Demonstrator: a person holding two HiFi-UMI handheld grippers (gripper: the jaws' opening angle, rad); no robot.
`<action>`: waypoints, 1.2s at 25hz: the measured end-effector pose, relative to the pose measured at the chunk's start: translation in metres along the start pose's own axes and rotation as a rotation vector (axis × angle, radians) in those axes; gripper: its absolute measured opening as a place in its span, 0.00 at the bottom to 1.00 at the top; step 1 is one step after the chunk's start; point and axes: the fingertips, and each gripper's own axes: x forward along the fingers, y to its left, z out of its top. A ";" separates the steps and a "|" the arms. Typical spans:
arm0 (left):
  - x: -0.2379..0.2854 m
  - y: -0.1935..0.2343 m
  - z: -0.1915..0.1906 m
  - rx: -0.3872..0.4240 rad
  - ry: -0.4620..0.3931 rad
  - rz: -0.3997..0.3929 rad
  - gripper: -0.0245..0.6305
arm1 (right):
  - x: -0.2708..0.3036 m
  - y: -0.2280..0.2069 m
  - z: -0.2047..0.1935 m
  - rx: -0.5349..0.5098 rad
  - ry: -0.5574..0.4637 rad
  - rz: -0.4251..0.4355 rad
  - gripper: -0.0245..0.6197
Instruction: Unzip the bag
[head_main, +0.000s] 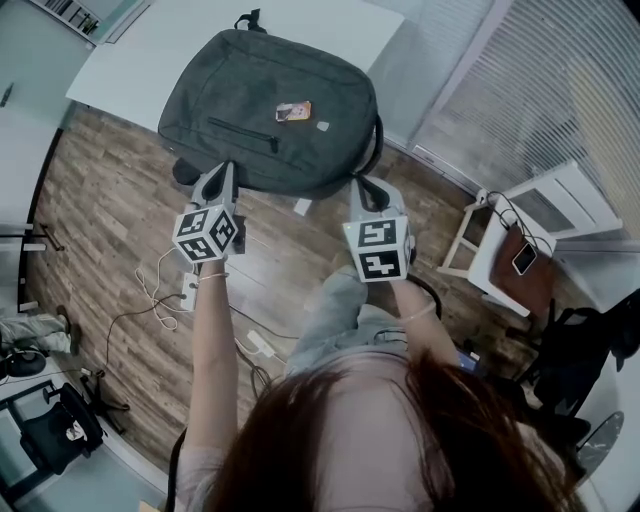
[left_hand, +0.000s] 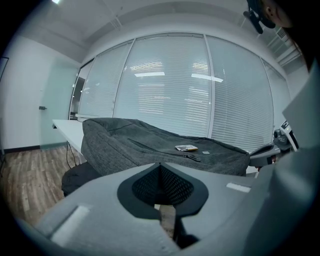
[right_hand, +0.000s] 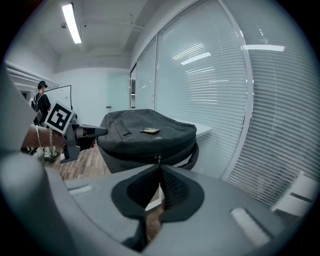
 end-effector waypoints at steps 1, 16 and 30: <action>0.000 0.000 0.000 0.003 0.003 -0.002 0.05 | 0.000 -0.001 0.000 -0.004 0.008 0.001 0.05; 0.000 -0.001 -0.002 0.015 -0.004 -0.008 0.05 | 0.009 -0.021 0.006 -0.031 0.035 0.018 0.06; 0.001 -0.006 -0.003 0.062 0.012 -0.052 0.05 | 0.024 -0.046 0.012 -0.045 0.081 0.029 0.06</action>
